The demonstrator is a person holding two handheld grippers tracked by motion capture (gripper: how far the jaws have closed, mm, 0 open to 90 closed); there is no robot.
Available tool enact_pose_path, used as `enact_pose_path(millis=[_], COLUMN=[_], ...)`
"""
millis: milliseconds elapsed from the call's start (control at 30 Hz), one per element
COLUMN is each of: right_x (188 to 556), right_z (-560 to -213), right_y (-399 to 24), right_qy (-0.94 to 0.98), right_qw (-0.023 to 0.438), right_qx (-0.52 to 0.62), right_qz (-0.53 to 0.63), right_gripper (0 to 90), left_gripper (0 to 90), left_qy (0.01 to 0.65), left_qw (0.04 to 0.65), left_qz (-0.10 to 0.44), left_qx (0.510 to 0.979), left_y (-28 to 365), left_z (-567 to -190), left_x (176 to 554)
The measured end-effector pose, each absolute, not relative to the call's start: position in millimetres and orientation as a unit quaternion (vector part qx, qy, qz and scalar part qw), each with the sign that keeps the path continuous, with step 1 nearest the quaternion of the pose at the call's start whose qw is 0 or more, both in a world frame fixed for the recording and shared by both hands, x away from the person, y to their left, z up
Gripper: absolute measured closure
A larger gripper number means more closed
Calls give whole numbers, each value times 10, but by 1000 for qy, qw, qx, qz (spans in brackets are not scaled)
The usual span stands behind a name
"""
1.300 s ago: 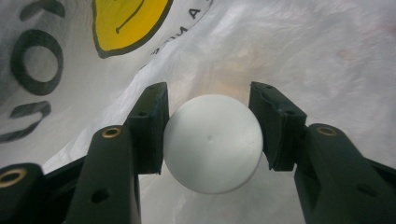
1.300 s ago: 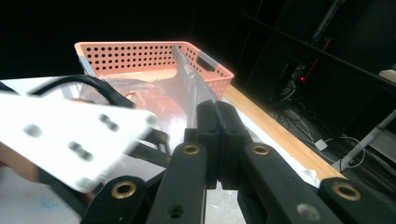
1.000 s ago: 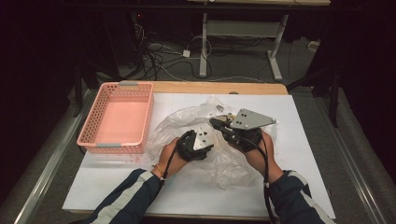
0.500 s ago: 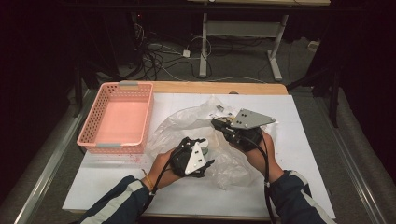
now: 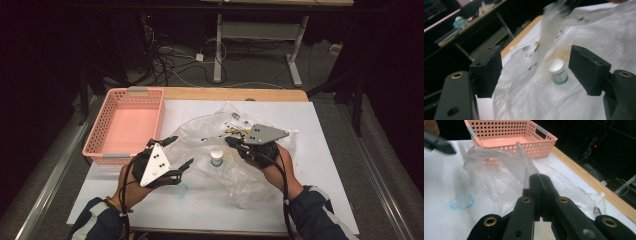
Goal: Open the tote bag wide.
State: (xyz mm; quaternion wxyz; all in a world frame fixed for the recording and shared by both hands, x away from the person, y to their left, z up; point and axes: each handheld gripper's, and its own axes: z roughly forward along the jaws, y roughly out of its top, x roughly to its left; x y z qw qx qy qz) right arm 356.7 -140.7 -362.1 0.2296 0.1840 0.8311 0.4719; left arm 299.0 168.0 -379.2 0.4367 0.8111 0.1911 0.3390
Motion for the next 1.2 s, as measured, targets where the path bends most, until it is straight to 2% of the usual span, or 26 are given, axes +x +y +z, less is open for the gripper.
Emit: enact_pose_path(millis=[167, 533, 767, 833, 1067, 1200], right_x=[3518, 3373, 3291, 3259, 3174, 3195], right_z=[-3676, -3772, -3827, -3845, -3836, -3813], right_y=[-1426, -1521, -1613, -1618, -1670, -1709], right_qy=[838, 850, 853, 859, 856, 851], right_qw=[216, 193, 181, 172, 154, 155], right_qx=[183, 172, 168, 160, 150, 156], right_qz=[467, 458, 459, 456, 470, 477], right_gripper=[900, 900, 895, 863, 835, 820], left_gripper=[245, 264, 333, 384, 508, 532], left_qy=[215, 238, 249, 249, 258, 264], left_qw=[400, 344, 314, 310, 301, 303], left_qz=[314, 279, 281, 275, 253, 248], left_qx=[834, 864, 872, 875, 882, 881], left_y=[1810, 1761, 1773, 1797, 1931, 1962], left_z=[-3963, -4260, -4307, -4314, -4364, -4372], left_x=[3090, 3171, 3227, 3234, 3222, 3225])
